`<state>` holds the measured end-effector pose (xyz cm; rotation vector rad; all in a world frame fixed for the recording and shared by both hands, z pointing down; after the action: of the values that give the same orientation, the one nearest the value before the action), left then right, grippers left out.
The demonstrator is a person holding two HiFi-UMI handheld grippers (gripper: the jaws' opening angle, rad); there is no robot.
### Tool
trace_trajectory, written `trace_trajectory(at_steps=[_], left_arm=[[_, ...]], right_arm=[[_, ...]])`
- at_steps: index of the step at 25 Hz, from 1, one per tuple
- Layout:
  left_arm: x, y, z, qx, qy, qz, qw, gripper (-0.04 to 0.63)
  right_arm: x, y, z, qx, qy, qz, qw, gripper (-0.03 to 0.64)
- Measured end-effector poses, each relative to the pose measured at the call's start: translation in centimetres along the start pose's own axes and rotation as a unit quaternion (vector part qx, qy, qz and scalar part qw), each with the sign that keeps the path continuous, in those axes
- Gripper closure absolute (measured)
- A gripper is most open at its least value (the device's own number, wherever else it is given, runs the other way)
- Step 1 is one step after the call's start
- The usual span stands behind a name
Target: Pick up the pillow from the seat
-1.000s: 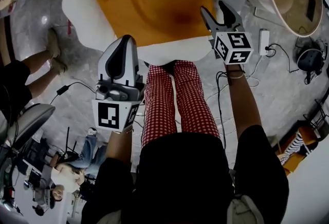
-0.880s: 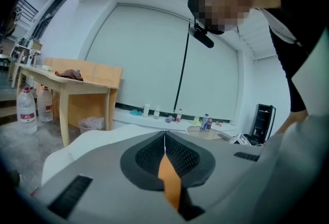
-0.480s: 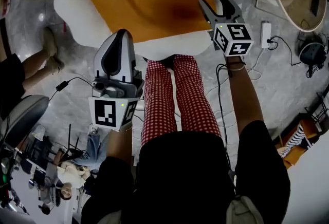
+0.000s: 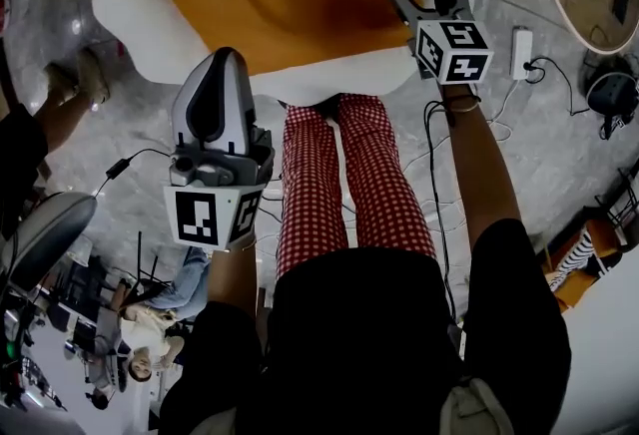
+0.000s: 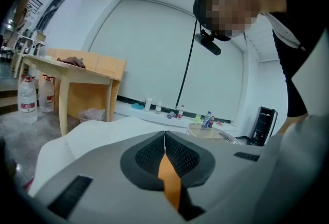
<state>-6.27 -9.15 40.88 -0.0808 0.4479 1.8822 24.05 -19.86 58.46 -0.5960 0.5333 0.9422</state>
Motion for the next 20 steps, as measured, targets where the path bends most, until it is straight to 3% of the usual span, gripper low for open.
trace_trajectory(at_steps=[4,17,20], left_arm=[[0.3,0.7,0.3,0.023,-0.001,0.004,0.9997,0.586],[0.2,2.0,1.3,0.023,0.015,-0.014,0.9995,0.586],[0.3,1.9,1.3,0.006,0.021,-0.011,0.9997,0.586]], right_arm=[[-1.2,-0.1,0.7,-0.008,0.015,0.001,1.0,0.319],[-3.9,-2.0,2.3,-0.017,0.053,0.013,0.998,0.302],[-4.2,-2.3,2.7,-0.023,0.061,0.012,0.998,0.302]])
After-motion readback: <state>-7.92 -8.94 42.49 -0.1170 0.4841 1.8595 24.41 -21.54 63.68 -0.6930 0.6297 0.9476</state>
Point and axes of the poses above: the fingertips, and each gripper's own axes: x backward along the fingers, y to its left, z out of its underside, the point moved 10 cm from there along x, backward along the fingers
